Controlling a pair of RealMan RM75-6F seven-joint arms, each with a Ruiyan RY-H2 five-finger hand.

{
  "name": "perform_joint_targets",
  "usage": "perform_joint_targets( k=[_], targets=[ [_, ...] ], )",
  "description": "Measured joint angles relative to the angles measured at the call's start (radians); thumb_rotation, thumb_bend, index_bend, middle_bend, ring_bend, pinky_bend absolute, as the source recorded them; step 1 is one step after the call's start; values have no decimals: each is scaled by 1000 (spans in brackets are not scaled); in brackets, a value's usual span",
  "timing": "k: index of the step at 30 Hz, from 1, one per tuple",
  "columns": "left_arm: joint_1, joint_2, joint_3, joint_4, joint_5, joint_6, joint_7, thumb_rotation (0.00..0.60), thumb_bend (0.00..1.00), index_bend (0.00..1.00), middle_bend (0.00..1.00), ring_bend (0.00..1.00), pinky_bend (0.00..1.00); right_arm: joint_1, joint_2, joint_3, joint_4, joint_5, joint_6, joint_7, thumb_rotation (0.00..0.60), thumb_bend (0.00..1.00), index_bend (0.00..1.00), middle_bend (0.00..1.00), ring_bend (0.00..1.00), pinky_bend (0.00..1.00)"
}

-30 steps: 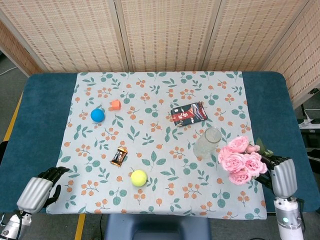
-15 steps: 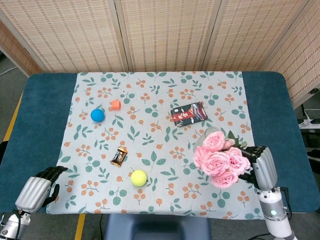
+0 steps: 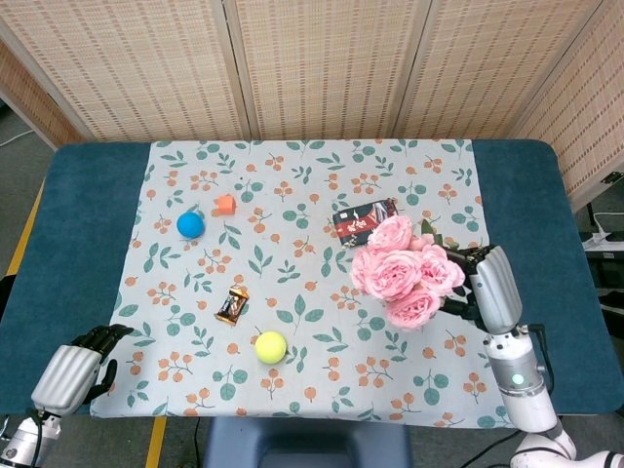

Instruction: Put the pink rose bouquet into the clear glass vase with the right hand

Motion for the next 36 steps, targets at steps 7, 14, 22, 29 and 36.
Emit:
perform_joint_targets(
  k=[7, 14, 22, 29, 36],
  targets=[
    [-2, -4, 2, 1, 0, -7, 10, 600, 636, 191, 211, 215, 427, 44, -5, 34, 62, 44, -39, 85, 600, 658, 915, 1000, 1000, 1000],
    [-1, -8, 1, 2, -4, -10, 18, 600, 636, 191, 210, 215, 427, 102, -16, 52, 144, 65, -97, 194, 600, 665, 915, 1000, 1000, 1000],
    [-4, -12, 1, 3, -10, -20, 30, 600, 635, 191, 210, 215, 426, 143, -16, 47, 186, 60, -140, 288, 600, 673, 916, 1000, 1000, 1000],
    [-5, -15, 2, 5, -12, -23, 33, 600, 636, 190, 210, 214, 426, 160, -8, 33, 230, 52, -156, 377, 600, 678, 922, 1000, 1000, 1000],
    [-7, -17, 2, 6, -15, -29, 37, 600, 637, 191, 210, 214, 427, 180, 1, 12, 287, 41, -183, 538, 600, 683, 925, 1000, 1000, 1000]
  ],
)
